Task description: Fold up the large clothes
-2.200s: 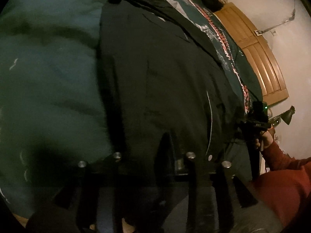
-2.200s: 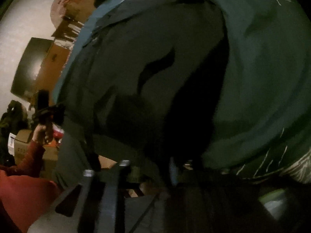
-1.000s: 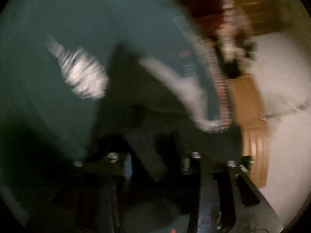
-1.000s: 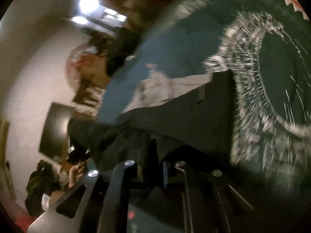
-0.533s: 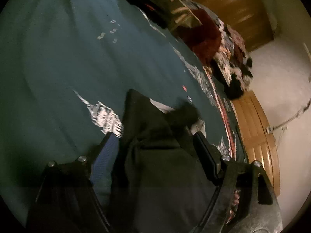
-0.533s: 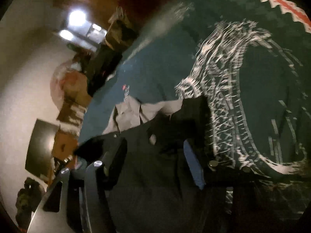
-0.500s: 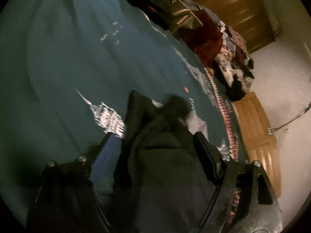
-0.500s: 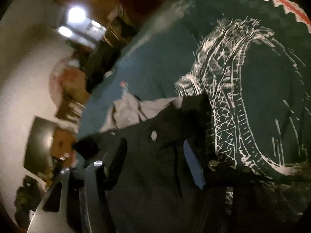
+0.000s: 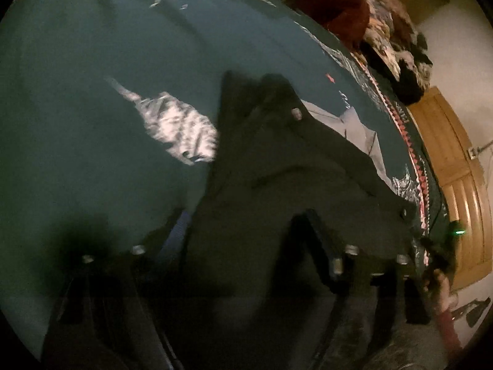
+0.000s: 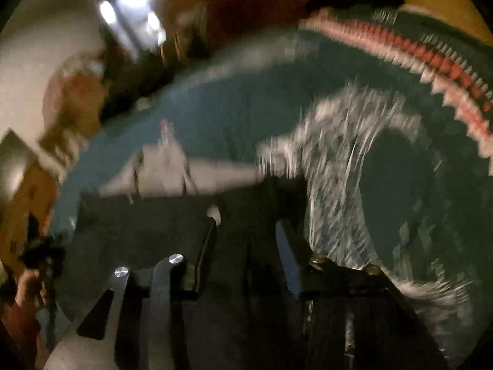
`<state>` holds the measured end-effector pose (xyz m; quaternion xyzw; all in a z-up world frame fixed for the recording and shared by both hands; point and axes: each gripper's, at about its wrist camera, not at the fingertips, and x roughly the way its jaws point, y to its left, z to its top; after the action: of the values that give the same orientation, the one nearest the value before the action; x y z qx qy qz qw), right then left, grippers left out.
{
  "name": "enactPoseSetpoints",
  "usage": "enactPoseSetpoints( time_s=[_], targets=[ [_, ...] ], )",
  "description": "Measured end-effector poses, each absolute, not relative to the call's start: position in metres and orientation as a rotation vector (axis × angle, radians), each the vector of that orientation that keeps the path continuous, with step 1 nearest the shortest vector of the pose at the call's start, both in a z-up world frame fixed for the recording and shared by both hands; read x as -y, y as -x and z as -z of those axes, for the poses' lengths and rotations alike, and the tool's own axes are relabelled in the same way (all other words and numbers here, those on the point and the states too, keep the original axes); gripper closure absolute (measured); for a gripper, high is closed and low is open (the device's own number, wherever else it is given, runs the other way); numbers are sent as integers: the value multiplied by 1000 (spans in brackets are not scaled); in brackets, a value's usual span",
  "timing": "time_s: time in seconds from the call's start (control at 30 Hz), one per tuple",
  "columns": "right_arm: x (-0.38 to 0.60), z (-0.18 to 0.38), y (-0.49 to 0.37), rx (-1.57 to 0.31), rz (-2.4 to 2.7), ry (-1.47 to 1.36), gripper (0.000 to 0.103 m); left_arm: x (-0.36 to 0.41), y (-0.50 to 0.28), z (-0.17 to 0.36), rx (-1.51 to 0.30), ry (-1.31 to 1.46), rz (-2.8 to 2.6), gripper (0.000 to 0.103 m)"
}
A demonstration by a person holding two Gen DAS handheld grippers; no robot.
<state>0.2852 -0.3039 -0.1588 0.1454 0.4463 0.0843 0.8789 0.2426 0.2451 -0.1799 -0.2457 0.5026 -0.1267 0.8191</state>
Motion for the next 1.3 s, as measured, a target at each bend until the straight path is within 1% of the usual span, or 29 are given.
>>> enactPoseSetpoints(
  time_s=[0.03, 0.07, 0.13, 0.17, 0.23, 0.3, 0.37, 0.43, 0.47, 0.5, 0.53, 0.57, 0.6, 0.63, 0.7, 0.73, 0.8, 0.87, 0.97, 1.0, 1.07, 1.2, 1.23, 1.27, 1.3],
  targets=[
    [301, 176, -292, -1010, -172, -286, 60, -248, -236, 174, -1061, 516, 255, 34],
    [299, 194, -298, -1093, -156, -259, 66, -245, -226, 162, -1044, 467, 239, 34],
    [298, 184, -291, -1054, -123, -233, 64, -232, -204, 138, -976, 389, 279, 30],
    [294, 170, -283, -1020, -109, -214, 63, -223, -189, 126, -940, 358, 331, 25],
    [278, 138, -256, -910, -147, -187, 62, -204, -167, 116, -902, 323, 423, 22],
    [245, 122, -224, -849, -216, -161, 60, -191, -152, 123, -904, 357, 518, 20],
    [204, 122, -197, -833, -315, -133, 60, -187, -152, 143, -960, 337, 464, 22],
    [157, 139, -179, -864, -417, -70, 60, -206, -154, 165, -1008, 361, 377, 36],
    [139, 155, -178, -909, -441, -36, 60, -218, -153, 168, -996, 416, 375, 55],
    [128, 172, -178, -957, -434, -7, 60, -231, -152, 168, -995, 457, 363, 67],
    [122, 189, -180, -1004, -407, 23, 62, -241, -150, 166, -1004, 483, 352, 69],
    [121, 195, -179, -1006, -394, 33, 64, -251, -147, 161, -992, 499, 343, 69],
    [120, 193, -179, -999, -384, 35, 64, -257, -143, 155, -975, 490, 320, 63],
    [119, 186, -179, -997, -362, 38, 60, -266, -138, 149, -961, 461, 264, 56],
    [112, 165, -175, -932, -368, 20, 59, -277, -126, 144, -936, 459, 210, 36],
    [102, 155, -173, -901, -401, 21, 59, -281, -125, 144, -935, 460, 160, 32],
    [81, 150, -172, -881, -460, 41, 58, -292, -124, 150, -952, 492, 71, 32],
    [63, 159, -176, -900, -490, 51, 56, -294, -119, 148, -936, 528, 64, 32],
    [52, 188, -187, -983, -484, 60, 52, -272, -113, 128, -866, 488, 161, 31],
    [51, 192, -188, -994, -479, 54, 52, -266, -115, 125, -862, 466, 184, 31],
    [53, 192, -189, -984, -473, 49, 52, -253, -125, 130, -910, 453, 209, 31],
    [57, 191, -189, -997, -475, 4, 51, -252, -121, 139, -912, 578, 264, 32],
    [55, 187, -189, -998, -471, 2, 48, -255, -115, 142, -919, 621, 273, 32],
    [54, 182, -186, -985, -481, 7, 48, -258, -107, 147, -940, 696, 284, 34],
    [59, 178, -183, -971, -493, 14, 48, -257, -103, 150, -946, 767, 316, 37]
  ],
)
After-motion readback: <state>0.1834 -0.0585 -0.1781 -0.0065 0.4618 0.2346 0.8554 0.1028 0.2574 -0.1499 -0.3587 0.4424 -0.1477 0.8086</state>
